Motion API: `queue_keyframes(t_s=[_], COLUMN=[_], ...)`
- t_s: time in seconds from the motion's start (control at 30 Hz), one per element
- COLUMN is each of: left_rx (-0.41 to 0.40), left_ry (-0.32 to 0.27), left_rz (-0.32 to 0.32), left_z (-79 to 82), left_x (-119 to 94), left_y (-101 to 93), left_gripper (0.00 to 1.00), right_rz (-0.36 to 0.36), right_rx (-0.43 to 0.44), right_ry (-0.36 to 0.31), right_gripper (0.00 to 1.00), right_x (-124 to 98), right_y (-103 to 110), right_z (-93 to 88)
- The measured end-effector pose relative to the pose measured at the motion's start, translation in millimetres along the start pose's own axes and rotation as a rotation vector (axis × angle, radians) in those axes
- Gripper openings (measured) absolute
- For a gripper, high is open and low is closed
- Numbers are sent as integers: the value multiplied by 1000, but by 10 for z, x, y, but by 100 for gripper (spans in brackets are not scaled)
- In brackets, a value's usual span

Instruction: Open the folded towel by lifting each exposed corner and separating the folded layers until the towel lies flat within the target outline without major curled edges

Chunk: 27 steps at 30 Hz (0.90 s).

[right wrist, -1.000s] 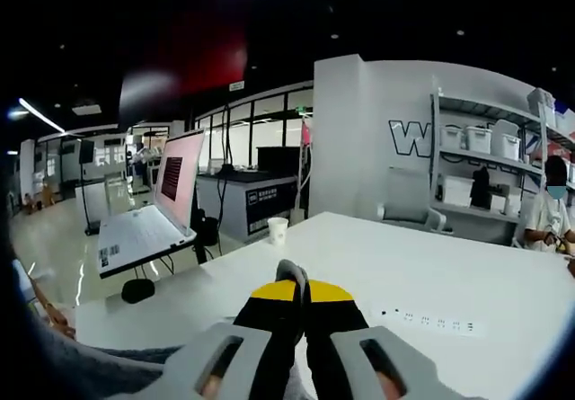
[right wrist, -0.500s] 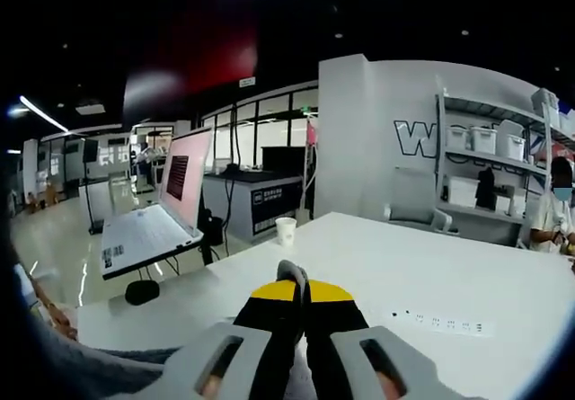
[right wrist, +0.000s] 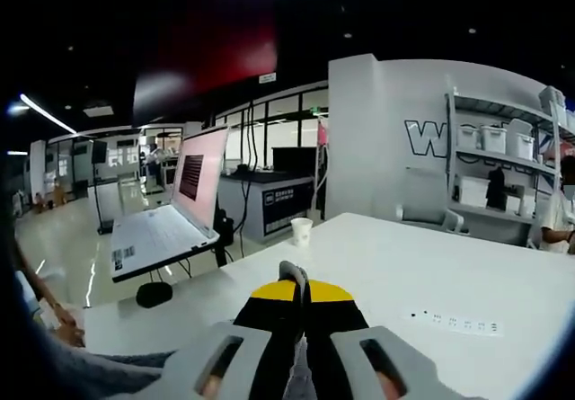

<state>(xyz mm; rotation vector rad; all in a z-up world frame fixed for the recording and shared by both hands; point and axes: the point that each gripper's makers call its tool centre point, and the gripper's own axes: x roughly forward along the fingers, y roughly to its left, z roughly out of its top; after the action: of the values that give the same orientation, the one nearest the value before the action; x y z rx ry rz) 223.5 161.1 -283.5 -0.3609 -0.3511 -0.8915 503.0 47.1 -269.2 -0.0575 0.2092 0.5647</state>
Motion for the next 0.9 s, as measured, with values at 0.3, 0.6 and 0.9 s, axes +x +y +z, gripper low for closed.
queue_keyframes(t_s=[0.3,0.6,0.9], left_rx=[17,13,25], left_ry=[0,-7,-13], left_rz=[30,76,105], left_z=[82,116,117], left_x=[-73,-164,-361], left_y=[178,383,398], left_gripper=[1,1,1], right_rz=[-2,-10,28], right_rx=[-26,-31,-23], right_ry=[-10,-19,-18], right_gripper=[0,0,0], right_x=[57,147,249], right_y=[80,117,338], right_z=[88,168,140])
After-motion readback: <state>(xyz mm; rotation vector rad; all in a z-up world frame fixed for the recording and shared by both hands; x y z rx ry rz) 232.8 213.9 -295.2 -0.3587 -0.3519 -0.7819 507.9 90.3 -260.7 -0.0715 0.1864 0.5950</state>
